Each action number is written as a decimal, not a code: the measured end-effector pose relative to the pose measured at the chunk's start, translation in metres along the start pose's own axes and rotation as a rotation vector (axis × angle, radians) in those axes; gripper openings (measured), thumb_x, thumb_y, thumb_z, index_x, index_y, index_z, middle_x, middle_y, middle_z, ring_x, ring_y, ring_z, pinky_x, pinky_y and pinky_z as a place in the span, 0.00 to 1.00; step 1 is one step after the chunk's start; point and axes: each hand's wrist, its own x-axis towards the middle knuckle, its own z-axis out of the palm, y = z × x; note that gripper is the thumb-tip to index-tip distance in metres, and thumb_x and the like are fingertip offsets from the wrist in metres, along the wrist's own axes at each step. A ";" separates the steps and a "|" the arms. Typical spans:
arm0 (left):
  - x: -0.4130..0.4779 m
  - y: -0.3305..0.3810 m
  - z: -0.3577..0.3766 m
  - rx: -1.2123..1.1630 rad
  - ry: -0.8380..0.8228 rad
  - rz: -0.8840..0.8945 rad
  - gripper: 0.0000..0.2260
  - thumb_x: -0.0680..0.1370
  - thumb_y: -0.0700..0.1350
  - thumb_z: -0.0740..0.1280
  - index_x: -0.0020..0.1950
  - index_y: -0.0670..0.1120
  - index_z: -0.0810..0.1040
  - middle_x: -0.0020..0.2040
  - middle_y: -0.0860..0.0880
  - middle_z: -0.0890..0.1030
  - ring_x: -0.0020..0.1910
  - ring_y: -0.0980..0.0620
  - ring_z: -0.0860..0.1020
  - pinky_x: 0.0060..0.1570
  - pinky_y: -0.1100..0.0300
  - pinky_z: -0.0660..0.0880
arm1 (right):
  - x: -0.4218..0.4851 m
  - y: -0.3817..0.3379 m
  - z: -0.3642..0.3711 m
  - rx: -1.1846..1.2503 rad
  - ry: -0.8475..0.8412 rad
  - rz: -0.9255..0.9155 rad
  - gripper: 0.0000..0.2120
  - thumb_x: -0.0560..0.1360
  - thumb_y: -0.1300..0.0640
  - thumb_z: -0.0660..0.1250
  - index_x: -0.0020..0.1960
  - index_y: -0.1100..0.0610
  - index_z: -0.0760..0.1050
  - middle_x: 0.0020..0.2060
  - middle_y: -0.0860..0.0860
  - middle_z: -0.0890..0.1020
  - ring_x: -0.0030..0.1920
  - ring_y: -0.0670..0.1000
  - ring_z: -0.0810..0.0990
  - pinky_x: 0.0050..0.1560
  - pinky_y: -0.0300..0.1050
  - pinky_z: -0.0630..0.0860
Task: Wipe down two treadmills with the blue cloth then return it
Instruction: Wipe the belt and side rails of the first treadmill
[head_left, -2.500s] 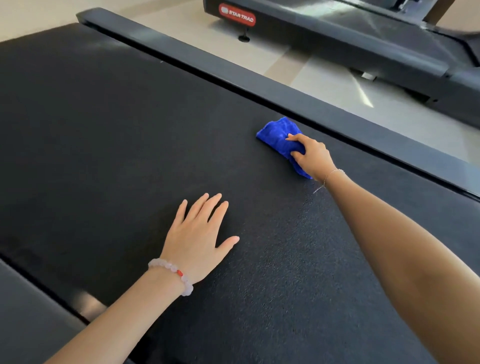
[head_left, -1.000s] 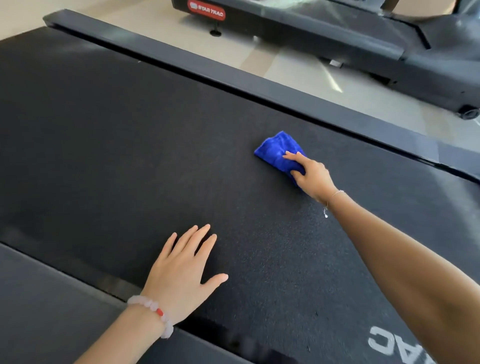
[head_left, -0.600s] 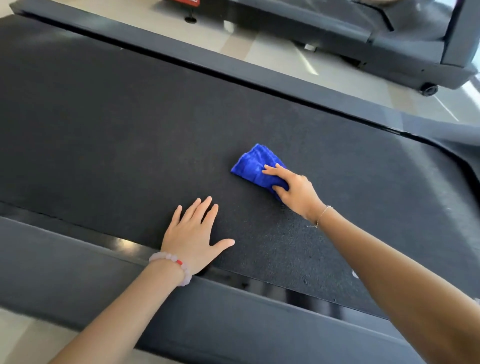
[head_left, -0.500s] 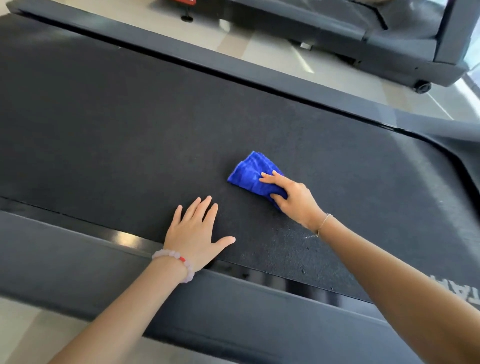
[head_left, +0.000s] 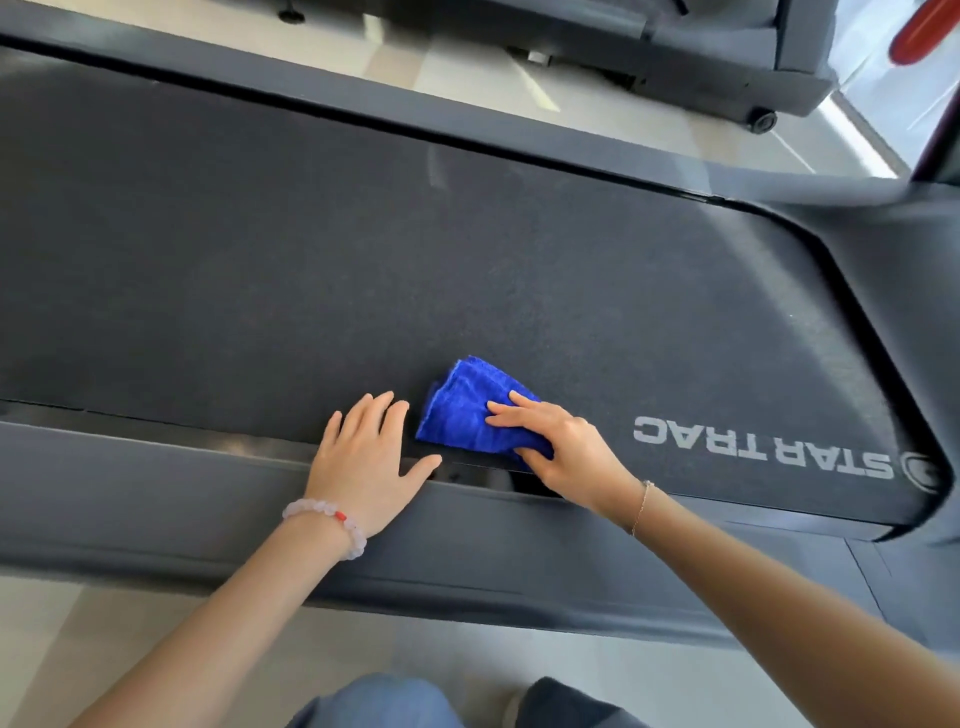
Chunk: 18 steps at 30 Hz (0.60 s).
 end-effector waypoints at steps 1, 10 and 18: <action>-0.001 0.003 0.001 -0.004 0.000 0.007 0.31 0.78 0.62 0.55 0.75 0.46 0.57 0.76 0.49 0.57 0.75 0.50 0.53 0.72 0.51 0.51 | -0.005 0.003 -0.001 -0.002 -0.003 0.004 0.24 0.73 0.66 0.63 0.64 0.44 0.73 0.63 0.31 0.69 0.71 0.40 0.62 0.68 0.41 0.64; -0.003 0.033 0.012 -0.039 0.010 0.120 0.30 0.78 0.61 0.56 0.75 0.47 0.57 0.76 0.50 0.57 0.75 0.51 0.53 0.72 0.51 0.50 | -0.043 0.043 -0.028 -0.023 0.059 0.036 0.24 0.73 0.68 0.65 0.62 0.46 0.74 0.63 0.35 0.72 0.69 0.36 0.62 0.68 0.38 0.64; 0.009 0.046 0.016 -0.036 0.022 0.163 0.29 0.78 0.61 0.56 0.75 0.47 0.58 0.76 0.50 0.56 0.75 0.50 0.52 0.72 0.50 0.48 | -0.036 0.055 -0.031 -0.008 0.033 0.001 0.23 0.73 0.69 0.65 0.62 0.48 0.75 0.64 0.37 0.72 0.70 0.37 0.62 0.68 0.31 0.60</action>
